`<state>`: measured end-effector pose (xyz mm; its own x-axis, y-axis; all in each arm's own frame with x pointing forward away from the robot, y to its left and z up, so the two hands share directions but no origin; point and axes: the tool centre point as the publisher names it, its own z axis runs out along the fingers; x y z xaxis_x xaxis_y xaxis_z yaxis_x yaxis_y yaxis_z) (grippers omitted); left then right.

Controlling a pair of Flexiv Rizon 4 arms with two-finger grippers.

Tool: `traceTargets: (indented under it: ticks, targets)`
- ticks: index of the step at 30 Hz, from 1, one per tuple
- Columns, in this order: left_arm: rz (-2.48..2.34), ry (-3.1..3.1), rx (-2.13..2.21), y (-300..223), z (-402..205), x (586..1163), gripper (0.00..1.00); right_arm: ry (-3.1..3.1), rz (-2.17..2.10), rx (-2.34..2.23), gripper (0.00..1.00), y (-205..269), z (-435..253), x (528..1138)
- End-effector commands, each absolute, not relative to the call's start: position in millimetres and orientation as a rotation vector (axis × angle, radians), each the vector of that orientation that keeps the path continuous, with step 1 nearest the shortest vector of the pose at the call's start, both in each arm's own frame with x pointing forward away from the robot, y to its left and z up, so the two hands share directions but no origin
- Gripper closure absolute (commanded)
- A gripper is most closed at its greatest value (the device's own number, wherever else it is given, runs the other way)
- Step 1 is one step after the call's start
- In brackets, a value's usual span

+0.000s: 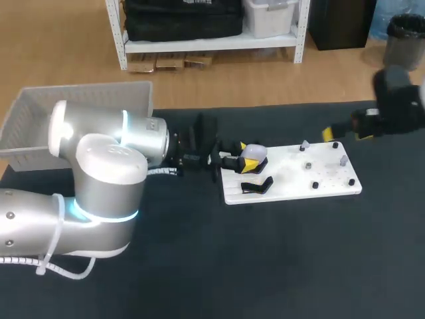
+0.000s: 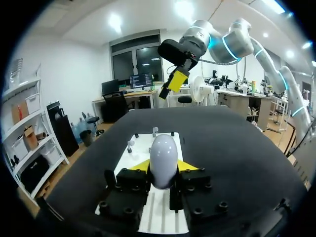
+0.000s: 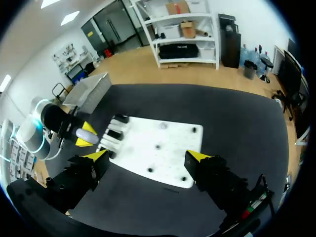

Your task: Pick up each earbud case from the left stands, insert the matching earbuds, close the lid, and place the case in the box.

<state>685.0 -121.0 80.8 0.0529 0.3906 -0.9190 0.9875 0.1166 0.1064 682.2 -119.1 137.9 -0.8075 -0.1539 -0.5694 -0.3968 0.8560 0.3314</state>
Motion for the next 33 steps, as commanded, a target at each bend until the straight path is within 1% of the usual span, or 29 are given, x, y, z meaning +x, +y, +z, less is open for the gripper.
traceTargets:
  ticks: [1,9,17,24,33]
  targets:
    - [-0.823,1.491,1.439,-125,84,695,1.0,2.499,0.563,-0.393,0.0,-88,135,676]
    - [-0.785,1.474,1.469,-130,95,701,1.0,2.522,0.562,-0.507,0.0,-60,132,665]
    - [-0.781,1.45,1.482,-144,102,708,1.0,2.547,0.571,-0.562,0.0,-44,124,661]
    - [-0.804,1.42,1.49,-155,104,697,1.0,2.553,0.588,-0.569,0.0,-37,120,664]
    - [-0.822,1.401,1.497,-157,105,687,1.0,2.55,0.583,-0.558,0.0,-40,121,669]
